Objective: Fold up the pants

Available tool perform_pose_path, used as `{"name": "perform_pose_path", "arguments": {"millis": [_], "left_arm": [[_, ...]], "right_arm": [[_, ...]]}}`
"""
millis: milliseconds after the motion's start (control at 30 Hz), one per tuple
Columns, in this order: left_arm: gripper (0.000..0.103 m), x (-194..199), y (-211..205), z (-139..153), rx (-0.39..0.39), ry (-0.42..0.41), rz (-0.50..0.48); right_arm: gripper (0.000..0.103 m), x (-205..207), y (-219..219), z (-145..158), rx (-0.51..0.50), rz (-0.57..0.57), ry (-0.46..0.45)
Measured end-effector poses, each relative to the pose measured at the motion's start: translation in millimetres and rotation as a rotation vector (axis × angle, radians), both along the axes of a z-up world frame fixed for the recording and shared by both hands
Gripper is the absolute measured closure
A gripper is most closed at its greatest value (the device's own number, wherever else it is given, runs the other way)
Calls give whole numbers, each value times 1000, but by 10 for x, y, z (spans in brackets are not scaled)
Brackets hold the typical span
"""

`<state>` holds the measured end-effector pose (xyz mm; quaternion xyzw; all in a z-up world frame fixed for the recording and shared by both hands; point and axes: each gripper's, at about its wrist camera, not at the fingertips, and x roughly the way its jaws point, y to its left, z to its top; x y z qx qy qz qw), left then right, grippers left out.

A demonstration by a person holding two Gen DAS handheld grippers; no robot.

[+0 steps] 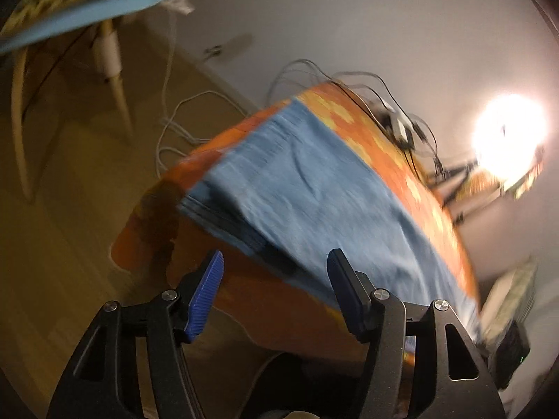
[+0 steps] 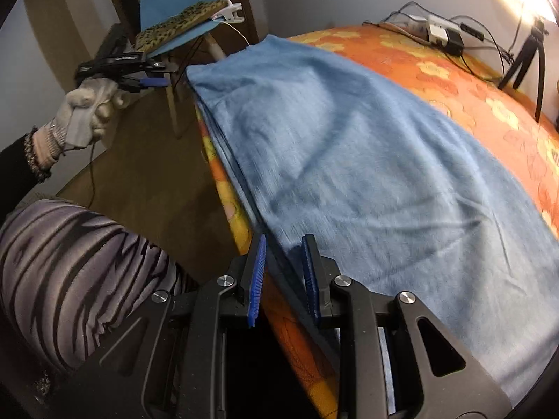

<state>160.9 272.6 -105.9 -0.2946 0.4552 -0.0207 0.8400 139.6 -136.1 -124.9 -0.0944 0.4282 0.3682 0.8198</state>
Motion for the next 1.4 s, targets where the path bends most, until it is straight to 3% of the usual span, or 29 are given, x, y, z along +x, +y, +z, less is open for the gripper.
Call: {"name": "perform_pose_path", "arguments": {"millis": [100, 233, 500, 567, 633, 700, 1067, 1100, 1133, 1200, 1333, 1400], "left_arm": [[41, 59, 156, -30, -30, 5, 50], [41, 125, 286, -5, -54, -10, 84], [44, 285, 342, -162, -78, 7, 92], [53, 302, 341, -209, -69, 10, 96], [78, 300, 344, -220, -71, 2, 89], [90, 314, 333, -217, -42, 3, 86], [97, 353, 261, -111, 26, -38, 72], [98, 352, 267, -102, 27, -41, 70], [98, 349, 271, -92, 28, -43, 69], [98, 327, 267, -57, 39, -52, 69], [98, 263, 293, -45, 56, -61, 74], [98, 253, 305, -110, 51, -43, 81]], "right_arm": [[81, 87, 115, 219, 50, 10, -27], [81, 253, 657, 464, 45, 102, -73], [81, 557, 1705, 195, -39, 259, -32], [81, 586, 1870, 96, -76, 282, -35], [81, 627, 1978, 13, -99, 294, -26], [81, 654, 2046, -43, -125, 299, -28], [81, 651, 2066, -83, -210, 309, -82], [83, 650, 2066, -86, -211, 311, -85], [93, 655, 2067, -85, -217, 304, -89], [98, 664, 2066, -67, -217, 303, -77], [102, 562, 2060, 34, -200, 345, -90], [103, 544, 2063, 81, -140, 373, -38]]}}
